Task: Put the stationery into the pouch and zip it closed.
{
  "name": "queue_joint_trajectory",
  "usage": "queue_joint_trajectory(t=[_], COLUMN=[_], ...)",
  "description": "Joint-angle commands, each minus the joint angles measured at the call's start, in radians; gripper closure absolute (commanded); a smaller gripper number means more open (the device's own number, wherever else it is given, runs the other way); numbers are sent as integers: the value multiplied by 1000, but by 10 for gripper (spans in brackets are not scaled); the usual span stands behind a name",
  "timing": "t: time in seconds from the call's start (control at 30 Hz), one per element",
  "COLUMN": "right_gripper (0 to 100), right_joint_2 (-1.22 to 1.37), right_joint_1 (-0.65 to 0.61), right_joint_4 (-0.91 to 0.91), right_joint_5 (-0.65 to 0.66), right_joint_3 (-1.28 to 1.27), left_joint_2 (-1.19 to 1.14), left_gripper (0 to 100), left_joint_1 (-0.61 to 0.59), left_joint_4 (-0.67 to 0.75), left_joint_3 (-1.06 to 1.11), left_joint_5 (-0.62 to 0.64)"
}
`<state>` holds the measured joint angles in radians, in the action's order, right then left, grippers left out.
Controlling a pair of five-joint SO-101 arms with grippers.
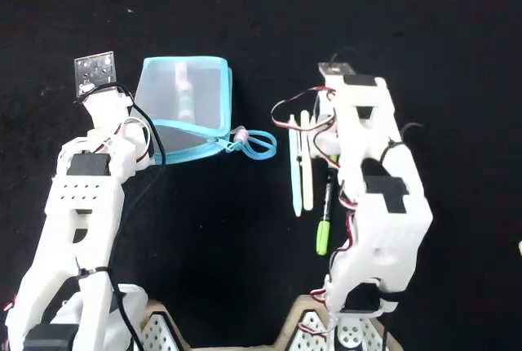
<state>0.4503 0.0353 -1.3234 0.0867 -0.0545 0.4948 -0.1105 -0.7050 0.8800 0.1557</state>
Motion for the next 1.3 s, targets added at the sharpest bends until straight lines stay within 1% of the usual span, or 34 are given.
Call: queue_joint_trajectory(t=[0.0, 0.07, 0.13, 0.17, 0.3, 0.43, 0.63, 0.7, 0.77, 0.83, 0.93, 1.0, 1.1, 1.17, 1.27], right_gripper=[851, 897, 995, 977, 988, 988, 987, 983, 982, 962, 891, 861, 858, 858, 858], right_joint_2=[8, 10, 8, 8, -1, -61, -125, -114, -88, -47, 4, 18, 25, 33, 61], right_joint_1=[28, 29, 38, 46, 95, 114, 49, 41, 46, 60, 74, 78, 77, 77, 75], right_joint_4=[20, 20, 38, 46, 44, -8, -25, -25, -25, -26, -31, -80, -187, -227, -253], right_joint_5=[-12, -12, -12, -12, 9, 196, 437, 502, 531, 529, 523, 468, 370, 345, 342], right_joint_3=[96, 104, 99, 97, 101, 104, 113, 114, 113, 111, 133, 180, 285, 337, 367], left_joint_2=[-12, -12, -12, -12, -14, -18, -20, -17, -17, -17, -17, -17, -17, -17, -17], left_gripper=[970, 970, 970, 970, 970, 970, 970, 970, 970, 970, 970, 970, 970, 970, 970], left_joint_1=[2, 2, 2, 2, 2, 2, 2, 2, 2, 2, 2, 2, 2, 2, 2], left_joint_4=[-3, -3, -3, -3, -3, -2, -2, -2, -2, -2, -2, -2, -2, -2, -2], left_joint_3=[44, 44, 44, 44, 44, 44, 44, 44, 44, 44, 44, 44, 44, 44, 44], left_joint_5=[14, 14, 14, 14, 14, 14, 14, 14, 14, 14, 14, 14, 14, 14, 14])
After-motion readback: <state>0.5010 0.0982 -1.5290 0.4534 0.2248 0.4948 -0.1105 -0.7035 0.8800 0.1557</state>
